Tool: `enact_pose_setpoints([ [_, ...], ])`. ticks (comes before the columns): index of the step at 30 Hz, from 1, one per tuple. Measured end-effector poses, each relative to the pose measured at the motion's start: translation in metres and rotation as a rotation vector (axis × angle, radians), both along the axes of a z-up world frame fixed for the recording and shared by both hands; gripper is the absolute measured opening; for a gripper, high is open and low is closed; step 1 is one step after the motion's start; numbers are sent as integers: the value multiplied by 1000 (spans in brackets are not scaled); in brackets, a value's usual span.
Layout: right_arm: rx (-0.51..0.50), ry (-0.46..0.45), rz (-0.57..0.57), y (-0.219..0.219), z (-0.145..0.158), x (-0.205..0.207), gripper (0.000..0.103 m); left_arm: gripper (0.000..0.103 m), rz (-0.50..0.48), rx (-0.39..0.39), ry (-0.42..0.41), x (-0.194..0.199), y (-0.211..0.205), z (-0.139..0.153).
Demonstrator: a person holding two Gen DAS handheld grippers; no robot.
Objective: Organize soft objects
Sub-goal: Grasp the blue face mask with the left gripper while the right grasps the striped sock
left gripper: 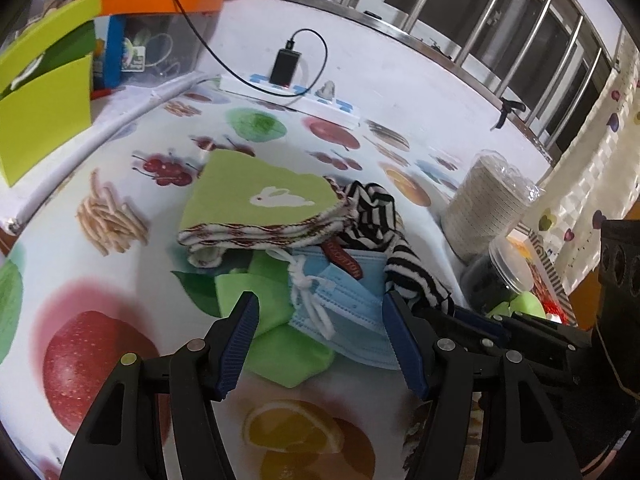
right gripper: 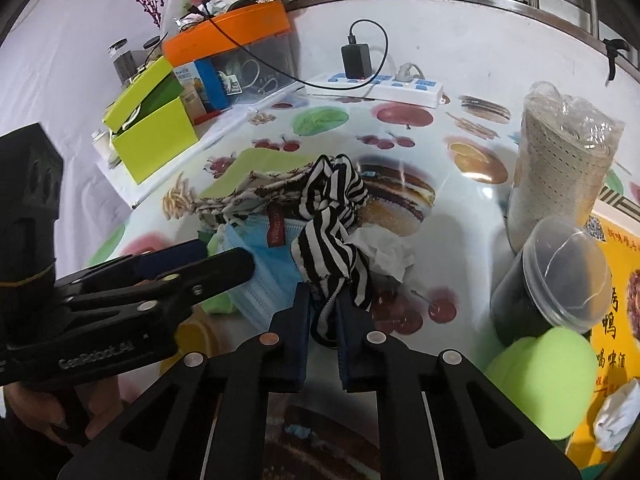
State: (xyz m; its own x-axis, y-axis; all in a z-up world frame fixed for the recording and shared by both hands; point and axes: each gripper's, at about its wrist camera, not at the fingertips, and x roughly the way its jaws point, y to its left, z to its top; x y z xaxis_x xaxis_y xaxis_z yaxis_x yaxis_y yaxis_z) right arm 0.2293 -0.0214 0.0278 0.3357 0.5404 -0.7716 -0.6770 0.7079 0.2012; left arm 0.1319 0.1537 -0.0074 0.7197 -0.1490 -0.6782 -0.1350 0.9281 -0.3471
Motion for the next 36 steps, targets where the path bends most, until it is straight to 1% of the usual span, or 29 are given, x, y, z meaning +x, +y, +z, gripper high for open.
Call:
enact_pose_setpoints([
  [3, 0, 3, 7, -3, 1, -5, 12, 64, -10, -14, 5, 2, -3, -2],
  [8, 14, -13, -15, -12, 9, -11, 12, 64, -14, -42, 15, 7, -4, -6],
  [12, 23, -22, -27, -16, 13, -13, 12, 52, -14, -47, 21, 11, -7, -8],
  [13, 24, -22, -30, -17, 13, -13, 12, 46, -14, -44, 24, 12, -8, -8],
  [14, 25, -22, -34, -18, 13, -13, 12, 43, -12, -37, 27, 13, -9, -8],
  [15, 27, -21, -36, -19, 13, -13, 12, 36, -7, -31, 29, 13, -9, -8],
  [17, 28, -22, -39, -20, 14, -14, 12, 27, -2, -27, 33, 13, -8, -8],
  [19, 29, -24, -38, -20, 15, -15, 12, 22, 1, -22, 39, 13, -8, -9],
  [25, 36, -32, -40, -25, 19, -21, 12, 16, -1, -25, 29, 4, -7, -4],
  [36, 61, -51, -41, -41, 32, -39, 12, 13, -15, -15, 9, -32, -13, 7],
])
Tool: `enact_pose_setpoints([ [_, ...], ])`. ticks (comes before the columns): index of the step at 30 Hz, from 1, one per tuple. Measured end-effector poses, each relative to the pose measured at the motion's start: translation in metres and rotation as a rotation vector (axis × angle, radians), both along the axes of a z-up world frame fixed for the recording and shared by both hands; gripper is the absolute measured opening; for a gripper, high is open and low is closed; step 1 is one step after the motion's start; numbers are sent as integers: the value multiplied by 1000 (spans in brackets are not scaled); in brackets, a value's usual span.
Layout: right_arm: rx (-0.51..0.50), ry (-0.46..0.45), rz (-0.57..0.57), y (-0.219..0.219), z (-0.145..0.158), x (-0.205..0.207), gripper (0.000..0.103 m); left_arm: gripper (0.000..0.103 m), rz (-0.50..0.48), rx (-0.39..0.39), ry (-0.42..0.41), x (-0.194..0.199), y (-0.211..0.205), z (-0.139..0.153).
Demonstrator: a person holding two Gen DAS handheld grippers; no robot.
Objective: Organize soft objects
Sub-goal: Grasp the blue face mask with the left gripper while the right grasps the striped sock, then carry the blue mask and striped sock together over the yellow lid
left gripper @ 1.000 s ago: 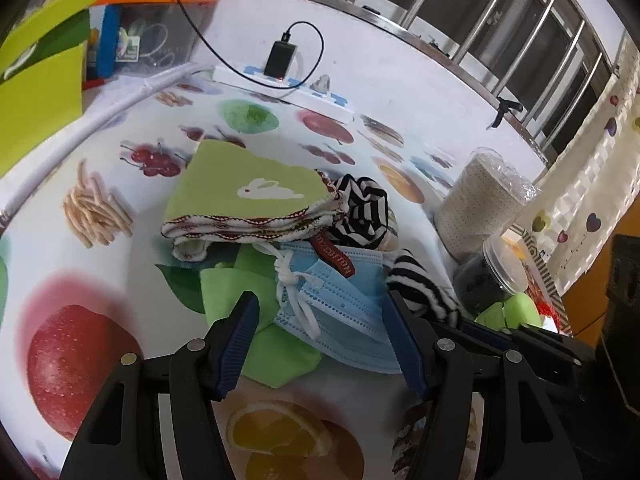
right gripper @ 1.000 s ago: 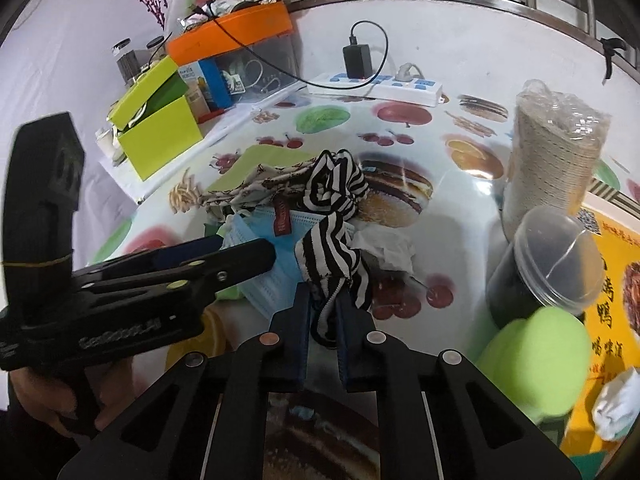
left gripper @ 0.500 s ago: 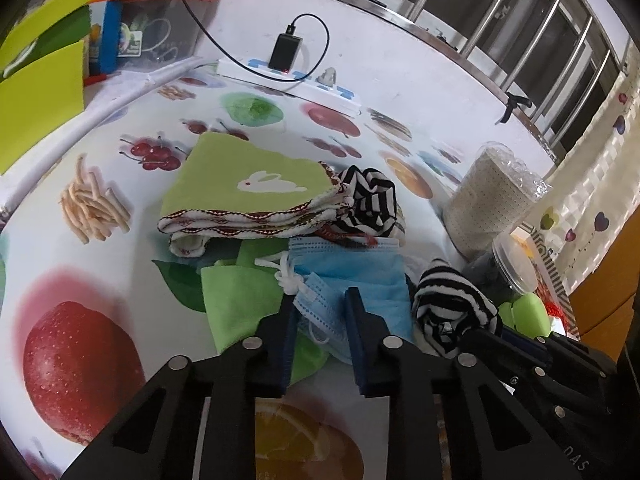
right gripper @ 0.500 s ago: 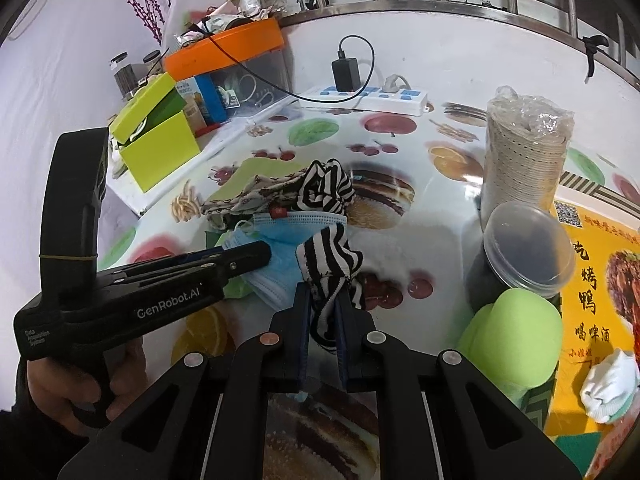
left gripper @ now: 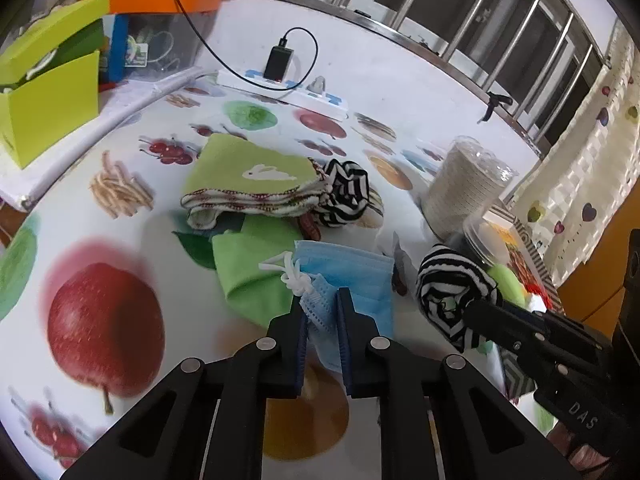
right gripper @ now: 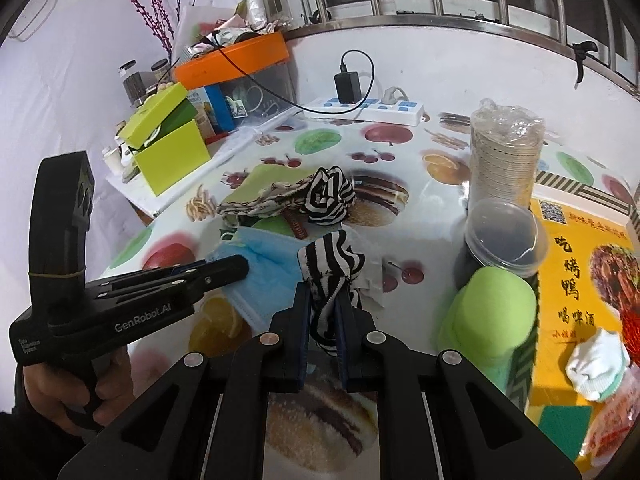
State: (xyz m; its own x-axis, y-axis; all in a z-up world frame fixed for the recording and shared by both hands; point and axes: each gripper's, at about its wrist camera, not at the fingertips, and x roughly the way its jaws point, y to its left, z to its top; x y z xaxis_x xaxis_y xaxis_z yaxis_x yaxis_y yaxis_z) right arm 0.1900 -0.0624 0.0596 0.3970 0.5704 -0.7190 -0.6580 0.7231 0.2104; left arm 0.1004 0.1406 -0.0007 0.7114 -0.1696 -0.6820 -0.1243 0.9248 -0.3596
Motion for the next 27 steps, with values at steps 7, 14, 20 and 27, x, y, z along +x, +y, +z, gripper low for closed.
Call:
enact_pose_setpoints([
  [7, 12, 1, 33, -12, 4, -21, 12, 11, -9, 18, -19, -25, -8, 11],
  [14, -18, 28, 62, -25, -6, -43, 12, 11, -10, 26, -14, -45, -12, 12],
  [20, -43, 61, 54, -37, -15, -49, 12, 11, -28, 26, 0, -56, -17, 11],
  [27, -69, 95, 39, -48, -27, -54, 14, 11, -44, 19, 24, -64, -21, 5],
])
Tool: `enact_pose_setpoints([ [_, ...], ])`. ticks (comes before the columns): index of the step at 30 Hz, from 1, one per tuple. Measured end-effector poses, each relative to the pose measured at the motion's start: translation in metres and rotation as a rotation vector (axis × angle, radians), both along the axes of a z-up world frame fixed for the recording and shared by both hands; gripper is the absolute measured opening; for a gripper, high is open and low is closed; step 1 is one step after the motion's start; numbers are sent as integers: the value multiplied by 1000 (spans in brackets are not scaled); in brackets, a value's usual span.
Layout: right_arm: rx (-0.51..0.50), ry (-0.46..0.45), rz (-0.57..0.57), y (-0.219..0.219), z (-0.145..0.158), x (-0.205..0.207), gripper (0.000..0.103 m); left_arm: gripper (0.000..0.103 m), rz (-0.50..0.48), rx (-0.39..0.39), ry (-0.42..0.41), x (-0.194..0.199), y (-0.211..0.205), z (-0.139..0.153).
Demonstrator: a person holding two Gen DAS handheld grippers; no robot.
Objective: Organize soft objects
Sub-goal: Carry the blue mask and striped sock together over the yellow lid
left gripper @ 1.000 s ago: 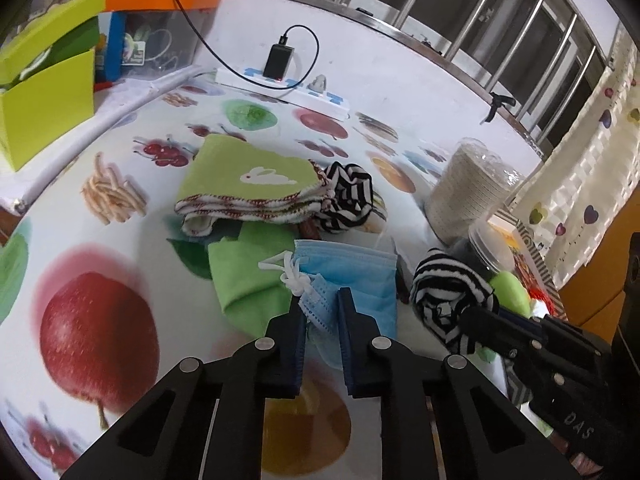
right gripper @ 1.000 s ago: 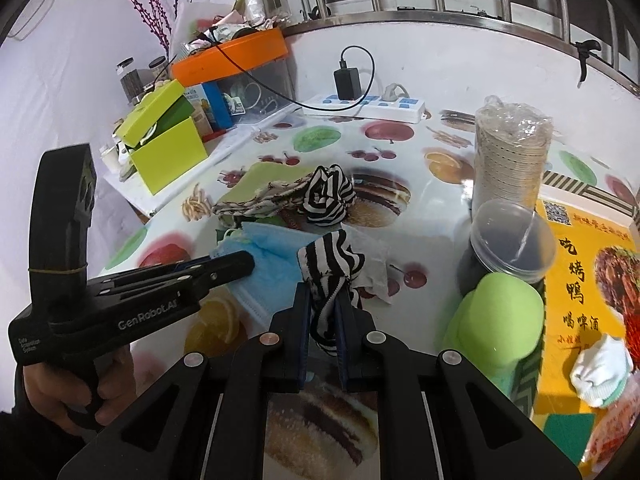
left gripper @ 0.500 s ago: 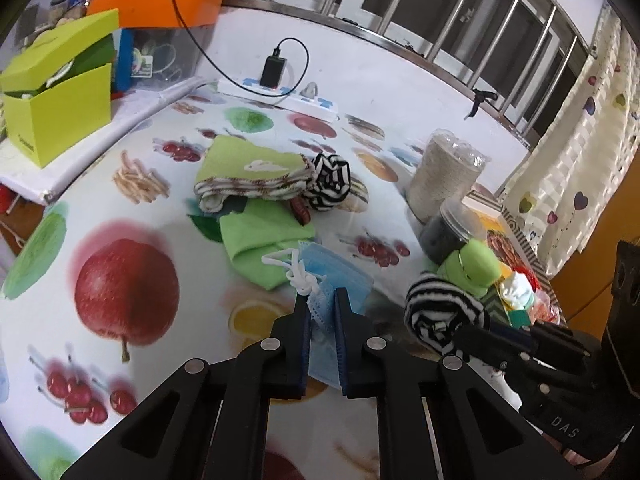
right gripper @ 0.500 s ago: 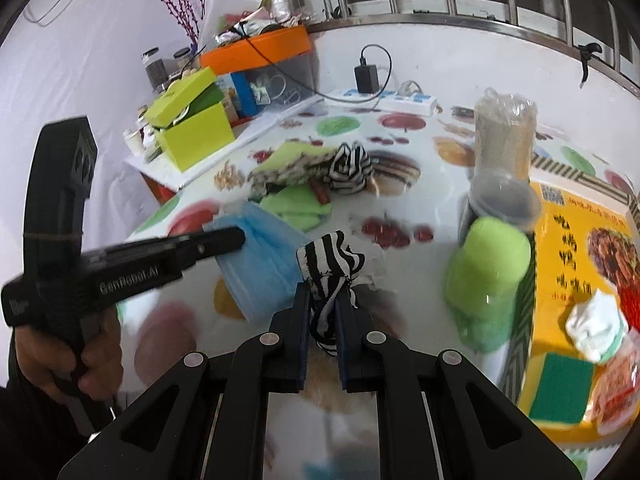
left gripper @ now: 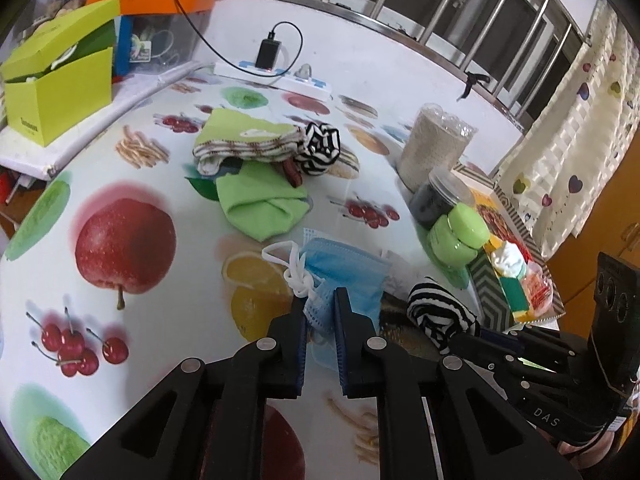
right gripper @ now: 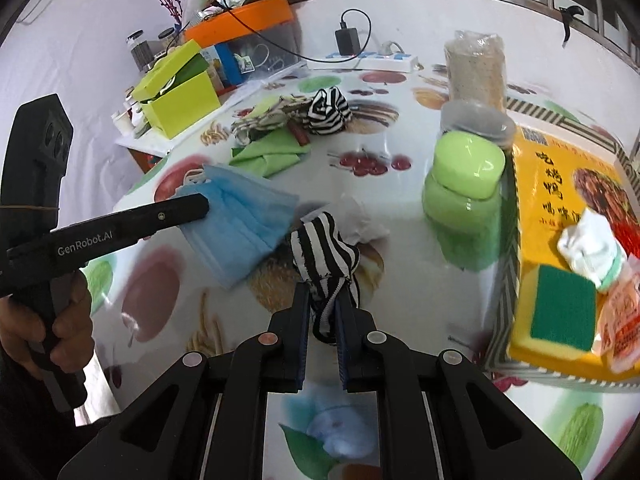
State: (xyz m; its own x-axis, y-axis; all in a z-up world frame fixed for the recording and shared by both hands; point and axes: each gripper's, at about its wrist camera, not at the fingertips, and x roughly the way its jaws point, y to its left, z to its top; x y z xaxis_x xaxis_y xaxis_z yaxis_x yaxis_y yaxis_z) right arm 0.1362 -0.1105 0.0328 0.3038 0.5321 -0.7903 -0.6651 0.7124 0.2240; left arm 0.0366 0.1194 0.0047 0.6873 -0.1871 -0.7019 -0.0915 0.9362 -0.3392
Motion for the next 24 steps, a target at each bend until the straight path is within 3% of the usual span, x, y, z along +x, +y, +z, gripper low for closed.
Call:
enact_pose_setpoints([
  [5, -13, -11, 3, 0, -1, -2, 27, 23, -11, -5, 20, 3, -3, -5],
  [7, -15, -24, 8, 2, 0, -2, 38, 26, -18, -8, 31, 6, -4, -8],
  [12, -22, -28, 21, 8, -4, 1, 39, 27, -39, -22, 62, 15, -7, -17],
  [15, 4, 22, 25, 7, -11, 6, 39, 27, -60, -34, 75, 17, -10, -22],
  [17, 3, 42, 23, 6, -14, 7, 29, 17, -80, -35, 71, 16, -13, -22],
  [18, 0, 36, 26, 6, -14, 6, 13, 14, -89, -35, 68, 15, -15, -22],
  [24, 37, -16, 22, -2, 4, -2, 13, 6, -83, -36, 23, 8, -15, -10],
])
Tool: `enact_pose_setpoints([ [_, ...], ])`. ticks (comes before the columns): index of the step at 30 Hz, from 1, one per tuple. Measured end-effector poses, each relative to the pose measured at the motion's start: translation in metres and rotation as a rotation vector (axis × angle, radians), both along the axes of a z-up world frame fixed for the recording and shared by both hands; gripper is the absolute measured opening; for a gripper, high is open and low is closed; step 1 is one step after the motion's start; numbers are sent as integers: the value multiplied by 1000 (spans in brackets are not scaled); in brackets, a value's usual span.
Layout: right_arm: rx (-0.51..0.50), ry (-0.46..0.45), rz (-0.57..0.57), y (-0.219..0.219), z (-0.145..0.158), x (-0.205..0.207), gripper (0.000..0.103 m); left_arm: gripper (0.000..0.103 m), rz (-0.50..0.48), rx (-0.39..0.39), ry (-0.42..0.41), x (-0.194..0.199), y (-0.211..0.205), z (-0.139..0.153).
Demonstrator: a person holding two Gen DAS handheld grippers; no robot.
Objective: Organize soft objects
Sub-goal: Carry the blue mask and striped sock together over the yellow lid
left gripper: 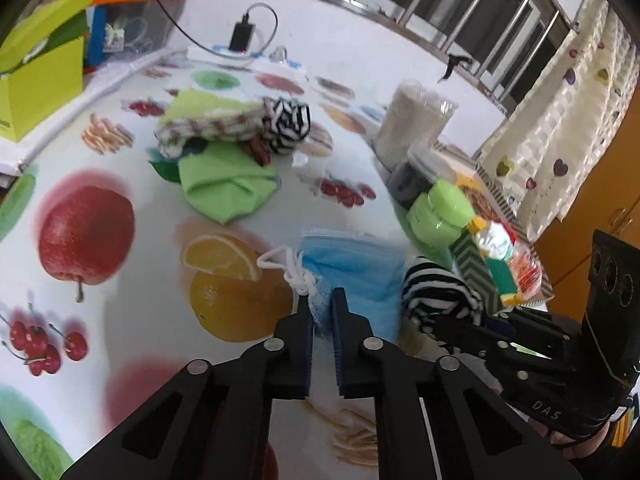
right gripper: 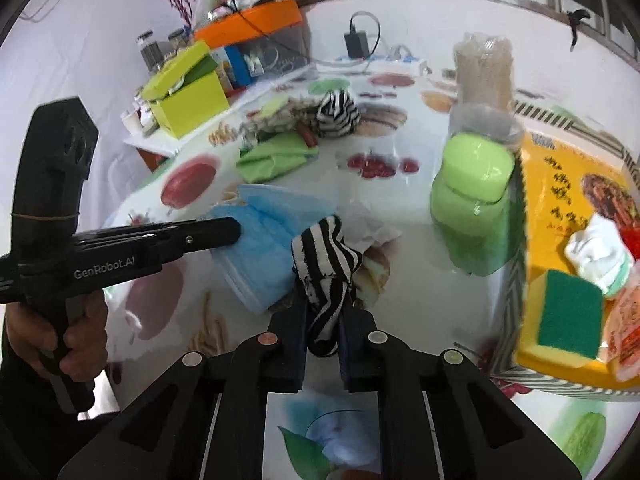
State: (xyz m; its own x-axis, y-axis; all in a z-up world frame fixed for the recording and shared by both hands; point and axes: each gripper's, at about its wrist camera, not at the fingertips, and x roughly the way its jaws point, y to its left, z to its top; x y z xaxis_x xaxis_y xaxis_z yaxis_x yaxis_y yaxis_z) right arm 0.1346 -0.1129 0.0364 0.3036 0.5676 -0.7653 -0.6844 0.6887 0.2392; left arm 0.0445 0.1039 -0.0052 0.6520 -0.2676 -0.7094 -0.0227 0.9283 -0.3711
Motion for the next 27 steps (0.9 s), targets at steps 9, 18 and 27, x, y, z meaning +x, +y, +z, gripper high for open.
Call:
enact_pose_setpoints([
  [9, 68, -66, -63, -23, 30, -3, 13, 6, 44, 11, -96, -17, 4, 33],
  [18, 87, -90, -91, -38, 40, -10, 13, 6, -16, 31, -141, -23, -21, 51],
  [27, 89, -105, -151, -63, 45, -9, 13, 6, -92, 36, -153, -19, -51, 57],
])
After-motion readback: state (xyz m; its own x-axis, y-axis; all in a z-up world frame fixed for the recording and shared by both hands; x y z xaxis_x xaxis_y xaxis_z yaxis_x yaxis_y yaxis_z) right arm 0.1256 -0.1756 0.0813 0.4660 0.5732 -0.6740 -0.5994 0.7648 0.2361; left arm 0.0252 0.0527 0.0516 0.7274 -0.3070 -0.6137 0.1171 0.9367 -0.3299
